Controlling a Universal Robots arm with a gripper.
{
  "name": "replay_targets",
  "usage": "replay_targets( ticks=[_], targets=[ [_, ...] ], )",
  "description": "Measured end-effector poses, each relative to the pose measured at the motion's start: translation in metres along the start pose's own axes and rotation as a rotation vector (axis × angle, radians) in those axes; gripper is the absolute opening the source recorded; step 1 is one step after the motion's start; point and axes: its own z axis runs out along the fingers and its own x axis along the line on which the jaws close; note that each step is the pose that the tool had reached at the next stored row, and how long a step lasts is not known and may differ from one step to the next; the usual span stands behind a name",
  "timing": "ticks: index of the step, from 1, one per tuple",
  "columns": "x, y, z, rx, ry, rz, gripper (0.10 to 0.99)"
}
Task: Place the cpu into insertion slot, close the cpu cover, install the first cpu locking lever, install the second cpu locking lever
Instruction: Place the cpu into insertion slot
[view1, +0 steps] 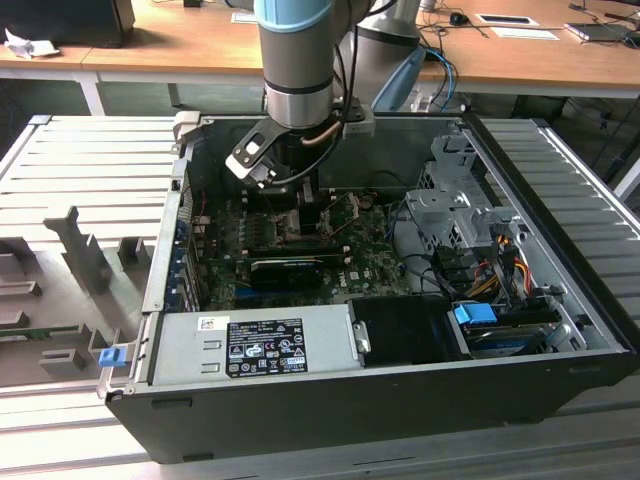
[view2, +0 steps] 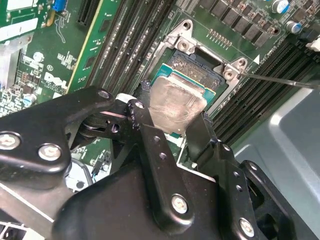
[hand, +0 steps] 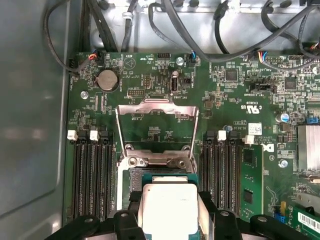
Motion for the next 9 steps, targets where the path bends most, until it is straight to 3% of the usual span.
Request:
replay_targets(
  ticks=[3,5,9],
  targets=[
    [0.0015,-0.0018,0.0048,0.0,-0.0001,0.0,0.525],
    [0.0066,-0.0029,0.0107,0.0,-0.0002,0.002,0.525],
    [0.0073,-0.0049,0.0165,0.0,-0.0022,0.02,0.525]
  ],
)
